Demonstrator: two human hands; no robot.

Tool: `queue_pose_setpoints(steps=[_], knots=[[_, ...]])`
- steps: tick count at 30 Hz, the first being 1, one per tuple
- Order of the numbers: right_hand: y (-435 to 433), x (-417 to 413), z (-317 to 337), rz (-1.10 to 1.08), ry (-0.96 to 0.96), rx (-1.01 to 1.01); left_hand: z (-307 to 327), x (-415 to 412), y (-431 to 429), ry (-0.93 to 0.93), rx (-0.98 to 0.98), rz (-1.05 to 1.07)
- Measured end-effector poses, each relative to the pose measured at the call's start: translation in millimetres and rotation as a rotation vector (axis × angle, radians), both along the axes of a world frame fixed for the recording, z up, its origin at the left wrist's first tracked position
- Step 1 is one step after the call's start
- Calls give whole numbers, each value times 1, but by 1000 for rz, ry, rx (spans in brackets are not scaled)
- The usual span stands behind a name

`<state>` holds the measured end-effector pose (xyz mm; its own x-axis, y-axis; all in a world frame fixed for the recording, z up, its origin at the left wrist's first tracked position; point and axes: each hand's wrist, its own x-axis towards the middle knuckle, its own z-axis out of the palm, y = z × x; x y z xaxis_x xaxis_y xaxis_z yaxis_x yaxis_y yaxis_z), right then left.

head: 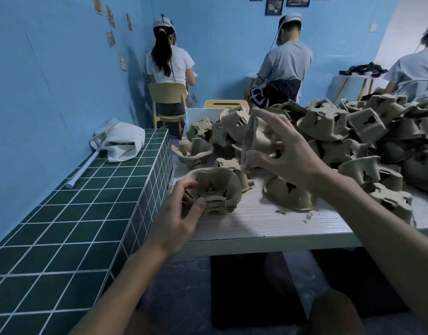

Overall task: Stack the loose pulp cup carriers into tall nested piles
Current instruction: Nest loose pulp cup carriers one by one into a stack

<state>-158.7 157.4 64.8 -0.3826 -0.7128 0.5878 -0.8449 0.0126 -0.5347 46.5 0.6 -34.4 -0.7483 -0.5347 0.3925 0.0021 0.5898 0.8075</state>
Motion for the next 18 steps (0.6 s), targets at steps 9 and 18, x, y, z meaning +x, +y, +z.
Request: queue_pose_setpoints(steps=[9, 18], knots=[[-7, 38, -19, 200, -447, -145, 2, 2, 2, -6, -12, 5], [-13, 52, -43, 290, -576, -85, 8, 3, 6, 38, 80, -67]])
